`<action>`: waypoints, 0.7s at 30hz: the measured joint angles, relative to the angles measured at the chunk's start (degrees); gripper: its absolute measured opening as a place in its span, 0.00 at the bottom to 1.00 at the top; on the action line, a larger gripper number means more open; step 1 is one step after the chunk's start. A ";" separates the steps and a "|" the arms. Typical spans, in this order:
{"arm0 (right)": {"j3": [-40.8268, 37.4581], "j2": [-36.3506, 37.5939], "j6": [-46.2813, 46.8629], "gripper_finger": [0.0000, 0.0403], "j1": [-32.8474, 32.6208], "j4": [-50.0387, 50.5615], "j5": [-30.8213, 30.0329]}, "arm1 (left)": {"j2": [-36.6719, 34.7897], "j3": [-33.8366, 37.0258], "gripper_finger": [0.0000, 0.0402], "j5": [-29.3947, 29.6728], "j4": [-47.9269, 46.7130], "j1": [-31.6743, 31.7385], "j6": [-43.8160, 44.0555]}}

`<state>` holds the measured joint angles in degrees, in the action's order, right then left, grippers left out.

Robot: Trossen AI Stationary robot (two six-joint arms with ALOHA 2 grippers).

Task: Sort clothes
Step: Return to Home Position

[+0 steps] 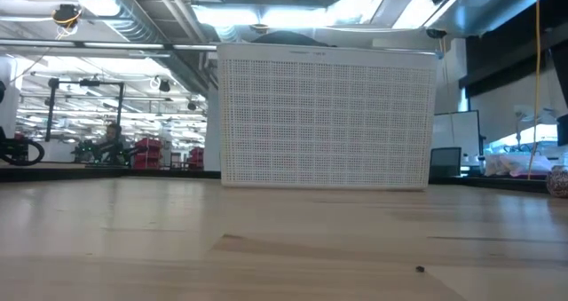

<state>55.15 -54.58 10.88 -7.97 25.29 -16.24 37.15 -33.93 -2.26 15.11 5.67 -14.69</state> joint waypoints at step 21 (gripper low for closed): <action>-50.05 33.62 -2.09 0.01 -0.28 -38.73 17.93 | -0.21 -0.02 0.01 -4.15 -8.41 0.00 7.91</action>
<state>5.10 -20.96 8.79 -8.25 -13.44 1.69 36.93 -33.95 -6.42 6.71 5.67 -6.79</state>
